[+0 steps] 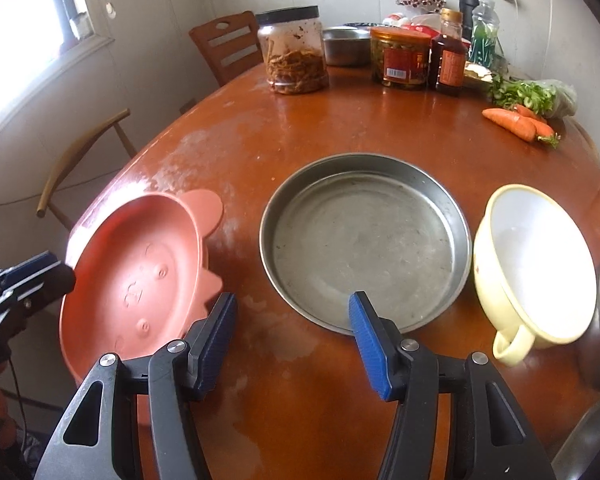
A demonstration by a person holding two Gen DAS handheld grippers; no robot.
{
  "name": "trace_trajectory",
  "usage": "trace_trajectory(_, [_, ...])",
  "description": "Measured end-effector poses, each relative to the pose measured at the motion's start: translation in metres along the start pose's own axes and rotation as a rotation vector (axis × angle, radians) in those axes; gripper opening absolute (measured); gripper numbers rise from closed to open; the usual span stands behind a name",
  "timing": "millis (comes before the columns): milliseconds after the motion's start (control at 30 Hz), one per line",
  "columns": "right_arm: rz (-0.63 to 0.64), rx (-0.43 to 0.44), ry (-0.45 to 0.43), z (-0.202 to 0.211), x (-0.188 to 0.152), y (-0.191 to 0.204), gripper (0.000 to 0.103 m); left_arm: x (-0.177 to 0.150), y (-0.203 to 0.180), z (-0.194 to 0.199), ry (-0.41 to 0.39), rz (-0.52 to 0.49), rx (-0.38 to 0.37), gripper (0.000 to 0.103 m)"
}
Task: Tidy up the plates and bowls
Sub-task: 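Lower the orange plate onto the yellow plate and open the left tool, then grasp the rim of the grey metal pan with the left tool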
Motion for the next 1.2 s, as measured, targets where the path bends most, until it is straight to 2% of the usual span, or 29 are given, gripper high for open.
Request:
trace_trajectory(167, [0.022,0.025,0.02,0.014,-0.019,-0.001,0.06,-0.004,-0.011,0.004,0.005,-0.028,-0.005,0.06])
trace_trajectory(433, [0.101,0.028,0.035,0.049,-0.07,0.009,0.06,-0.015,-0.036,0.014,0.004,-0.079,-0.036,0.06])
trace_trajectory(933, [0.156,0.052,0.016,0.098,-0.14,0.017,0.06,-0.059,-0.098,0.028,0.022,-0.18,-0.111,0.06])
trace_trajectory(1067, [0.13,0.046,-0.037,0.116,-0.149,0.01,0.06,-0.071,-0.112,0.025,0.039,-0.198,-0.125,0.06])
trace_trajectory(1200, [0.033,-0.003,-0.136,0.139,-0.156,-0.009,0.065,-0.079,-0.12,0.02,0.047,-0.202,-0.138,0.06])
Point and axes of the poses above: each gripper's, at about its wrist camera, not at the fingertips, and z roughly against the way its jaws point, y to its left, x to its top, the point moved 2 cm from there along -z, roughly the way its jaws point, and after that the axes turned 3 degrees about -x, right-handed, at the moved point
